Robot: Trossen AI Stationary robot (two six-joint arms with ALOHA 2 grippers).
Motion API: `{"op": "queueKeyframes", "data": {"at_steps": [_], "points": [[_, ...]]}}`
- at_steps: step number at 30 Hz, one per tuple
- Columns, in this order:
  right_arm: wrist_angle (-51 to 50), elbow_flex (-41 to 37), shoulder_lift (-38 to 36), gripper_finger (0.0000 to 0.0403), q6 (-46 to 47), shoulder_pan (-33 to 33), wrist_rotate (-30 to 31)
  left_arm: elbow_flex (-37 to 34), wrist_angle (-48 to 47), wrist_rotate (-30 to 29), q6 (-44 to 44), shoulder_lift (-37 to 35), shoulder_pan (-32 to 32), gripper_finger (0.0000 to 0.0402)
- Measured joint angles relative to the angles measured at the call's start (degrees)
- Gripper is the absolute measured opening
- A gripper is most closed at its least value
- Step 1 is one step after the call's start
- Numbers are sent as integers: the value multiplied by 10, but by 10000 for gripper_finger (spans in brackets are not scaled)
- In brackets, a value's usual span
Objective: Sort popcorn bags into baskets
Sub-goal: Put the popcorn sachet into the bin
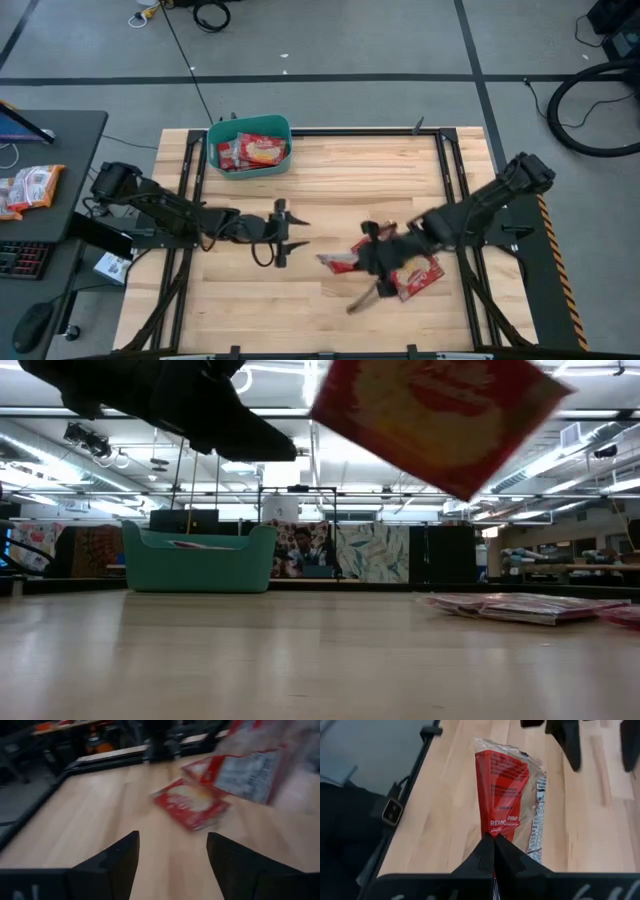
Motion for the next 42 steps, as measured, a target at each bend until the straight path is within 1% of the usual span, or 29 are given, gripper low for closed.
{"op": "queueKeyframes", "data": {"at_steps": [4,8,10,14,17,19,22,25,30,32,35,38,40,42], "points": [[35,0,2,2,-38,-63,-68,0,-72,-52,5,-51,-21,218],[69,0,3,3,-70,-121,-118,0,-156,-109,6,-125,-45,196],[89,0,3,3,-84,-150,-150,0,-195,-121,7,-157,-50,186],[132,0,3,3,-109,-206,-196,0,-263,-128,-1,-204,-46,170],[166,0,3,3,-121,-244,-245,0,-311,-160,-16,-225,-45,162],[194,0,10,3,-130,-264,-297,0,-332,-166,-32,-233,-45,159],[206,0,21,3,-143,-286,-393,0,-334,-166,-44,-233,-45,157],[196,0,36,3,-147,-301,-440,0,-330,-167,-50,-233,-45,158],[207,0,70,4,-153,-310,-444,0,-297,-156,-51,-231,-45,180],[206,0,78,4,-153,-312,-444,0,-297,-141,-47,-231,-45,197],[203,0,79,4,-154,-313,-439,0,-306,-134,-46,-231,-45,226],[202,0,77,4,-155,-317,-436,0,-315,-106,-41,-231,-45,249],[202,0,76,4,-155,-321,-436,0,-315,-86,-31,-230,-45,256],[205,0,76,4,-155,-325,-436,0,-304,-82,-30,-230,-45,257]]}}
